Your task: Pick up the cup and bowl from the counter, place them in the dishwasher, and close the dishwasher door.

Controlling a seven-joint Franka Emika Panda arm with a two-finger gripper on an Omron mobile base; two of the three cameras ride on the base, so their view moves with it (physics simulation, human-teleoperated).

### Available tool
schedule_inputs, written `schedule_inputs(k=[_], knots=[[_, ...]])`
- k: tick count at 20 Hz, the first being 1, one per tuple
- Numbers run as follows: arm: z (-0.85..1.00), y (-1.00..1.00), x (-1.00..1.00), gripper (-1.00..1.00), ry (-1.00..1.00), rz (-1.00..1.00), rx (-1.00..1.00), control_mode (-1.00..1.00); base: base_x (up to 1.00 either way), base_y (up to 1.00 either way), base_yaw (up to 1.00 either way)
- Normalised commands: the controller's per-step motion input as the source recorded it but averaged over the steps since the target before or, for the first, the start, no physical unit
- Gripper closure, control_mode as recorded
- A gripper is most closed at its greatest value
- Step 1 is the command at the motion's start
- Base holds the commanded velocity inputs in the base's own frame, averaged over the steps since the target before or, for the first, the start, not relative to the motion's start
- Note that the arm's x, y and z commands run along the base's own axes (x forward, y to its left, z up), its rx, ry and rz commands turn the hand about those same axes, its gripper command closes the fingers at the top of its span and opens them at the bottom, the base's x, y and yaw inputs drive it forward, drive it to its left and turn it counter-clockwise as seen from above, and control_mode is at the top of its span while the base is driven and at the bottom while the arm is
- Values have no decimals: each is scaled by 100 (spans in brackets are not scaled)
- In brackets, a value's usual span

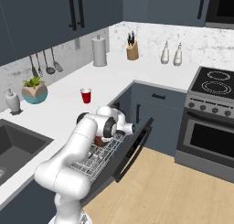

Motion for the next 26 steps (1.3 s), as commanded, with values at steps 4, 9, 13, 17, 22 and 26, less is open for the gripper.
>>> schedule_inputs(k=[4, 9, 13, 17, 22, 26], knots=[[47, -14, -33, -100, 0, 5, 0, -100, 0, 0, 0], [46, -5, -26, -100, 0, 4, 0, -100, 0, 0, 0], [1, 0, -4, -100, 0, 2, -2, -100, 0, 0, 0], [-17, 3, 0, -100, 0, 0, -9, -100, 0, 0, 0], [-28, 0, 0, -100, 0, 1, -8, -100, 0, 0, 0], [-36, 0, 0, -100, 1, 0, -9, -100, 0, 0, 0]])
